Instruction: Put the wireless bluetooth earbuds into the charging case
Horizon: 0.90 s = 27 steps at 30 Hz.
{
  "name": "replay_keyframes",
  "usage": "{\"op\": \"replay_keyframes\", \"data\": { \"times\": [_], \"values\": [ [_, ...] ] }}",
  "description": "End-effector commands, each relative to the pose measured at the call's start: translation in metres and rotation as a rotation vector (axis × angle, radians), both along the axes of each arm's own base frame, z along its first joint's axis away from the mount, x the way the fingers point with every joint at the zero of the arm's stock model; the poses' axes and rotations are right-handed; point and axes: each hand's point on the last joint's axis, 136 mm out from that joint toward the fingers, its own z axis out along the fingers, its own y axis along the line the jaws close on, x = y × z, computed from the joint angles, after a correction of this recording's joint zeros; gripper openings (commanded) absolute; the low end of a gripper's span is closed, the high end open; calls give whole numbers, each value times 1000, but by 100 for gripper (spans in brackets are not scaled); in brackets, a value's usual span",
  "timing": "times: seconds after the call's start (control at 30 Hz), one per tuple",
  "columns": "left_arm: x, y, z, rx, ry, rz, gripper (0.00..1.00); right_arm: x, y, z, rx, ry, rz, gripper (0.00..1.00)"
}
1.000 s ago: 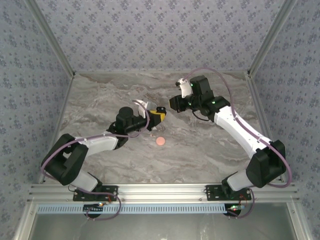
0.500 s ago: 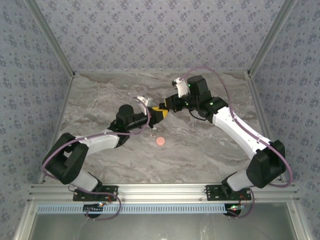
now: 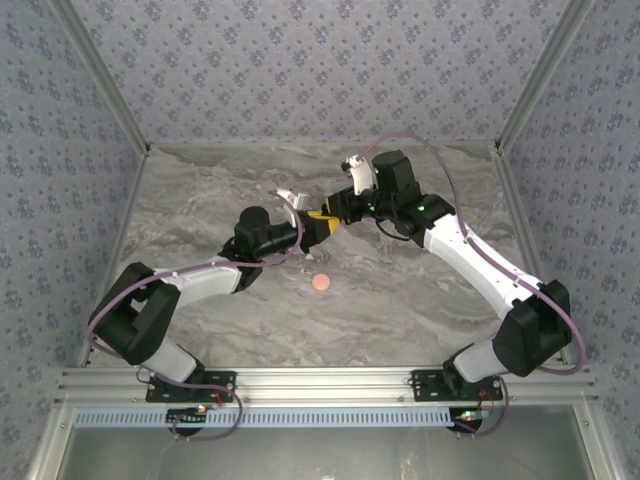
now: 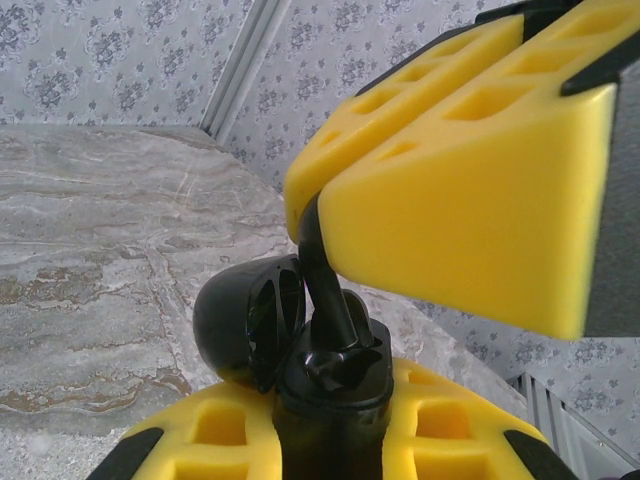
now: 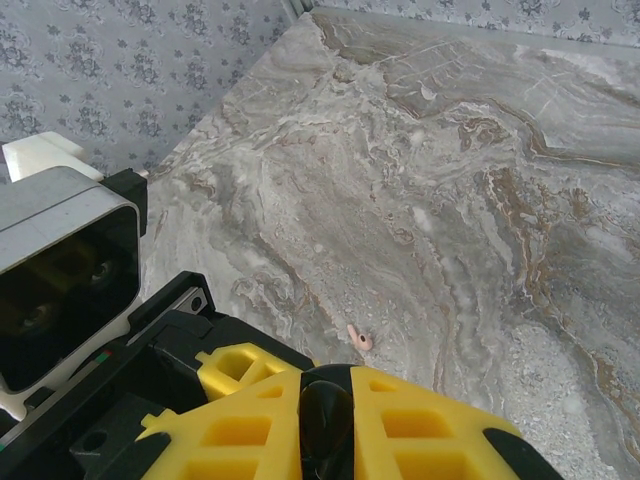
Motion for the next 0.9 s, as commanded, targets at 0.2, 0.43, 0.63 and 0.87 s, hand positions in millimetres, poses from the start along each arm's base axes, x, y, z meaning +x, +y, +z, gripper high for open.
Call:
{"op": "replay_keyframes", "data": {
  "times": [0.2,0.43,0.63,0.87],
  "values": [
    [2,-3,27,-65,-50,7,15,-7,4,21,19,-53,31,17],
    [6,0,31,-77,-55,40,15,-10,4,17,11,-48,33,17],
    [7,3,30,-74,-57,59,15,-10,2,16,0,-52,23,17],
    [7,5,33,-83,-66,70,15,-13,2,12,-5,-39,31,17]
  ]
}}
